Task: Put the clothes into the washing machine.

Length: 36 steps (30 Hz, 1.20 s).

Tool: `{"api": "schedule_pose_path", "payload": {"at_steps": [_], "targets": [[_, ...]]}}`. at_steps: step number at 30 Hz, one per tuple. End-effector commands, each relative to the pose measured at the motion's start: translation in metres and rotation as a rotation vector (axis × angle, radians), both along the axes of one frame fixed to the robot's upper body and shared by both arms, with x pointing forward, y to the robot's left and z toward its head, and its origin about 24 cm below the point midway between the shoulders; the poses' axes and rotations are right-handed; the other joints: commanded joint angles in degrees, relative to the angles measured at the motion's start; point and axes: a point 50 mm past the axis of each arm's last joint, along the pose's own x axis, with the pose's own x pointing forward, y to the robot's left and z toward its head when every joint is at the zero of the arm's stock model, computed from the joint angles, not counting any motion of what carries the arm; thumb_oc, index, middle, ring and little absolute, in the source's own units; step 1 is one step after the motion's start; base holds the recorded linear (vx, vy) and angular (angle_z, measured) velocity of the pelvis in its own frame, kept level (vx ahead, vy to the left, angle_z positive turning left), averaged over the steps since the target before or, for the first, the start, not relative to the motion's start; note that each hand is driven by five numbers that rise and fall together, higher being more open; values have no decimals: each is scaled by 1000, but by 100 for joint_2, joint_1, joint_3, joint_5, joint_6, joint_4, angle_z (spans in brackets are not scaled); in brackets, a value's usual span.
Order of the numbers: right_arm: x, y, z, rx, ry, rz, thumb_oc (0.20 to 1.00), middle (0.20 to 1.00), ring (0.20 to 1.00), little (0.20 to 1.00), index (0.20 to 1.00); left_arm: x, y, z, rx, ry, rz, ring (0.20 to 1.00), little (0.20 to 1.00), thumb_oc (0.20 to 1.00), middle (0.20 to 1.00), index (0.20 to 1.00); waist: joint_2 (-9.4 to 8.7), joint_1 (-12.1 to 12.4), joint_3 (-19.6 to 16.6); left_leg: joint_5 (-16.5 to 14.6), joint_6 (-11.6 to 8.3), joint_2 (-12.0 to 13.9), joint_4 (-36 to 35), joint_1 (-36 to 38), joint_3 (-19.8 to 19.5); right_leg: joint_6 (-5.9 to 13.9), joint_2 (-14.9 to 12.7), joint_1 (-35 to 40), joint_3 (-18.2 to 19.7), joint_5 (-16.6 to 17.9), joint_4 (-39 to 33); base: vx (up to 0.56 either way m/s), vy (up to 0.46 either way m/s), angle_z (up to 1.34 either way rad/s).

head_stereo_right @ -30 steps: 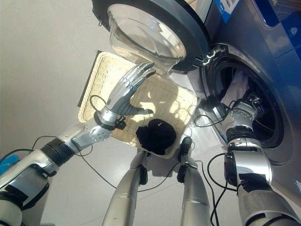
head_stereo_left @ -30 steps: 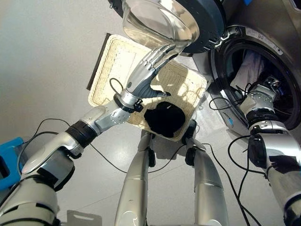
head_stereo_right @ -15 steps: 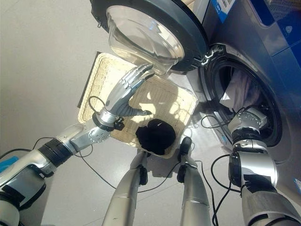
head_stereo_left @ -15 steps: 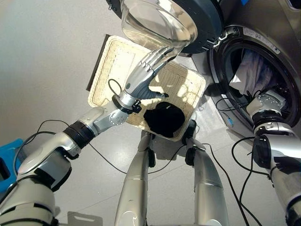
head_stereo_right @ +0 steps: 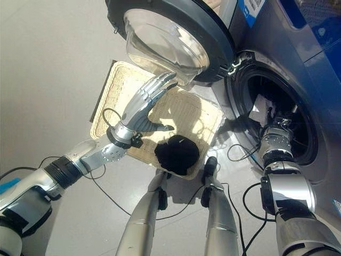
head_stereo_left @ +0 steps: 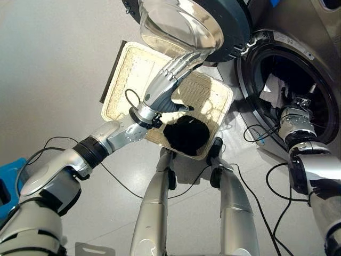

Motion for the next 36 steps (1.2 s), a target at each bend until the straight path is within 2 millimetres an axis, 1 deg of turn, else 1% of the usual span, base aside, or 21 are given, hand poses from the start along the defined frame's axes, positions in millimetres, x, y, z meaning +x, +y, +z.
{"api": "schedule_pose_path", "payload": {"at_steps": [1,5,6,7,11,12,13,14,15,18,20,25,27,28,29,31,32,33,34,35,36], "targets": [[-6,-17,29,-197,-9,-12,1000,1000,1000,1000,1000,-10,-8,24,-92,-61,-94,1000,1000,1000,1000,1000,181,-5,-125,-723,-289,-217,389,118,305,713,-79,106,-287,312,-33,0,0,0],[-4,-14,31,-226,6,0,1000,1000,1000,1000,1000,-10,-8,24,-93,-63,-93,1000,1000,1000,1000,1000,181,5,-125,-726,-280,-208,401,114,302,711,-80,94,-290,308,-2,0,0,0],[-4,-13,29,-230,13,8,1000,1000,1000,1000,1000,-10,-8,23,-92,-58,-92,1000,1000,1000,1000,1000,174,7,-125,-781,-288,-210,414,177,299,734,-84,149,-280,248,33,0,0,0],[-3,-12,30,-203,-5,-1,1000,1000,1000,1000,1000,-9,-7,25,-93,-64,-91,1000,1000,1000,1000,1000,175,15,-125,-730,-274,-208,392,167,304,715,-76,133,-288,289,23,0,0,0],[-3,-11,29,-184,-22,-5,1000,1000,1000,1000,1000,-9,-7,25,-92,-66,-91,1000,1000,1000,1000,1000,179,24,-125,-728,-272,-209,388,174,305,715,-76,143,-293,287,23,0,0,0],[-2,-10,28,-113,-67,-15,1000,1000,1000,1000,1000,-9,-6,25,-92,-64,-89,1000,1000,1000,1000,1000,183,25,-125,-736,-270,-213,390,190,302,715,-70,152,-284,276,32,0,0,0],[-2,-10,28,-113,-67,-15,1000,1000,1000,1000,1000,-9,-6,25,-92,-64,-89,1000,1000,1000,1000,1000,183,25,-125,-736,-270,-213,390,190,302,715,-70,152,-284,276,32,0,0,0],[-3,-9,24,-12,-126,-55,1000,1000,1000,1000,1000,-8,-6,24,-95,-59,-88,1000,1000,1000,1000,1000,210,26,-125,-742,-277,-216,383,216,299,722,-76,163,-270,273,37,26,36,1],[-3,-6,25,51,-178,-81,1000,1000,1000,1000,1000,-8,-7,22,-98,-55,-88,1000,1000,1000,1000,1000,247,16,-125,-756,-272,-226,374,237,300,730,-83,169,-256,260,46,27,39,1],[-2,-2,22,81,-169,-85,1000,1000,1000,1000,1000,-8,-8,21,-93,-52,-87,1000,1000,1000,1000,1000,246,14,-125,-756,-268,-235,374,244,287,732,-80,181,-251,269,36,0,0,0],[-1,0,18,98,-122,-103,1000,1000,1000,1000,1000,-8,-10,20,-96,-49,-86,1000,1000,1000,1000,1000,241,8,-125,-757,-267,-238,373,253,293,727,-70,193,-237,276,16,2,21,0],[-3,1,12,46,-56,-143,1000,1000,1000,1000,1000,-8,-10,16,-103,-40,-84,1000,1000,1000,1000,1000,235,-13,-125,-772,-251,-238,361,303,297,719,-46,231,-214,273,-2,3,21,0],[-3,11,7,-63,-13,-169,1000,1000,1000,1000,1000,-7,-12,12,-108,-34,-71,1000,1000,1000,1000,1000,225,-37,-125,-771,-235,-239,339,332,327,712,-20,257,-202,271,-31,-1,43,-1],[-3,12,7,-72,-8,-172,1000,1000,1000,1000,1000,-6,-12,11,-110,-32,-68,1000,1000,1000,1000,1000,222,-43,-125,-769,-234,-238,336,338,332,711,-16,262,-199,274,-37,-6,40,-4],[-3,21,4,-125,23,-177,1000,1000,1000,1000,1000,-5,-11,8,-114,-22,-57,1000,1000,1000,1000,1000,209,-60,-125,-764,-231,-244,322,362,347,706,7,284,-185,281,-67,-5,30,-5],[-3,28,0,-161,48,-182,1000,1000,1000,1000,1000,-4,-10,4,-118,-10,-43,1000,1000,1000,1000,1000,199,-87,-125,-763,-229,-236,306,386,373,697,27,301,-162,281,-90,9,39,-5],[-4,33,-5,-190,65,-189,1000,1000,1000,1000,1000,-3,-10,-1,-116,7,-34,1000,1000,1000,1000,1000,193,-100,-125,-814,-236,-236,309,446,390,714,26,353,-149,225,-81,-1,44,-5],[-5,38,-4,-217,69,-197,1000,1000,1000,1000,1000,-2,-9,-3,-113,10,-24,1000,1000,1000,1000,1000,190,-115,-125,-767,-225,-228,290,411,412,693,39,322,-152,271,-119,18,54,-7],[-7,47,-6,-288,97,-210,1000,1000,1000,1000,1000,0,-8,-11,-99,35,-2,1000,1000,1000,1000,1000,186,-149,-125,-803,-236,-228,275,482,446,709,53,379,-125,226,-132,-26,56,-9],[-8,54,-3,-328,104,-223,1000,1000,1000,1000,1000,1,-7,-13,-91,43,15,1000,1000,1000,1000,1000,181,-173,-125,-750,-229,-223,251,445,472,689,70,345,-121,282,-181,15,59,-11],[-9,58,-4,-351,117,-231,1000,1000,1000,1000,1000,2,-7,-18,-90,60,25,1000,1000,1000,1000,1000,173,-193,-125,-790,-238,-226,246,504,483,704,77,392,-101,232,-175,-1,61,-14]]}}
